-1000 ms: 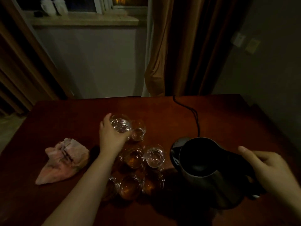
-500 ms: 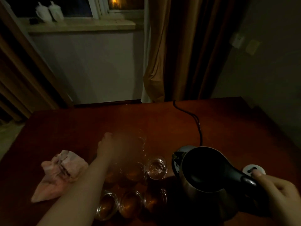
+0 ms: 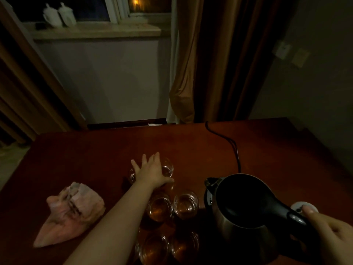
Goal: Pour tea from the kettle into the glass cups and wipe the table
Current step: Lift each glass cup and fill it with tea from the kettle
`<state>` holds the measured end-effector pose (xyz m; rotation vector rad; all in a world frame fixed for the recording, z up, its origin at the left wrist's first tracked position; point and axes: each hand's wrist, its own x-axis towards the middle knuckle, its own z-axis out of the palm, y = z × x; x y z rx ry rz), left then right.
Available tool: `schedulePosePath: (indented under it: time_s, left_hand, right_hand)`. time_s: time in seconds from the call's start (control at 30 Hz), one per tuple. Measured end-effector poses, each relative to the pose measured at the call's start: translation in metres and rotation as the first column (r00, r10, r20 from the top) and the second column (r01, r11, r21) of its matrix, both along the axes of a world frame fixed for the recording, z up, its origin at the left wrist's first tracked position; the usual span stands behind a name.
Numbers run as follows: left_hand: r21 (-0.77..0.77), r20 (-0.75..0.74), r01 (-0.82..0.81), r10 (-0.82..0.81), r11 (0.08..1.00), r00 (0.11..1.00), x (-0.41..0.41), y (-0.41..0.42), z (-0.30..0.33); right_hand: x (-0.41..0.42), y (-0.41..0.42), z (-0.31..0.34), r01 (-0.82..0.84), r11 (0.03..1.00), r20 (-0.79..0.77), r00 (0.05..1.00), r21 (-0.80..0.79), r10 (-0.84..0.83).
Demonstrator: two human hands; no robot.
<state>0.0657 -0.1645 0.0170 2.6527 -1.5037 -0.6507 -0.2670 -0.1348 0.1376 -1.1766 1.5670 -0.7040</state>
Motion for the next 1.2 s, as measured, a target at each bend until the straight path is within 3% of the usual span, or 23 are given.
schedulePosePath:
  time_s: [0.1, 0.23, 0.33, 0.43, 0.57, 0.73, 1.2]
  left_hand:
    - [0.009, 0.127, 0.005, -0.006, 1.000, 0.992, -0.006, -0.006, -0.002]
    - [-0.184, 0.150, 0.011, 0.017, 0.983, 0.989, -0.013, -0.002, -0.005]
    - [-0.418, -0.047, -0.072, 0.057, 0.906, 0.997, -0.021, 0.006, 0.000]
    - [-0.524, -0.308, -0.232, 0.072, 0.819, 0.949, -0.035, 0.018, 0.016]
    - [-0.516, -0.450, -0.289, 0.032, 0.806, 0.893, -0.052, 0.034, 0.033]
    - [-0.462, -0.584, -0.318, -0.014, 0.828, 0.812, -0.067, 0.053, 0.039]
    - [-0.438, -0.565, -0.255, -0.044, 0.862, 0.824, -0.087, 0.074, 0.033]
  right_hand:
    - [0.005, 0.001, 0.007, 0.003, 1.000, 0.045, 0.999, 0.030, -0.004]
    - [0.012, -0.001, 0.021, -0.058, 0.998, 0.009, 0.998, 0.008, 0.058]
    - [0.018, -0.006, 0.037, -0.143, 0.988, -0.037, 0.989, -0.049, 0.142]
    - [0.021, -0.010, 0.050, -0.251, 0.962, -0.100, 0.965, -0.105, 0.241]
    - [0.029, -0.015, 0.068, -0.365, 0.897, -0.254, 0.918, -0.250, 0.303]
    - [0.028, -0.030, 0.081, -0.509, 0.815, -0.379, 0.837, -0.276, 0.394]
    - [0.038, -0.032, 0.096, -0.701, 0.677, -0.581, 0.654, -0.225, 0.484]
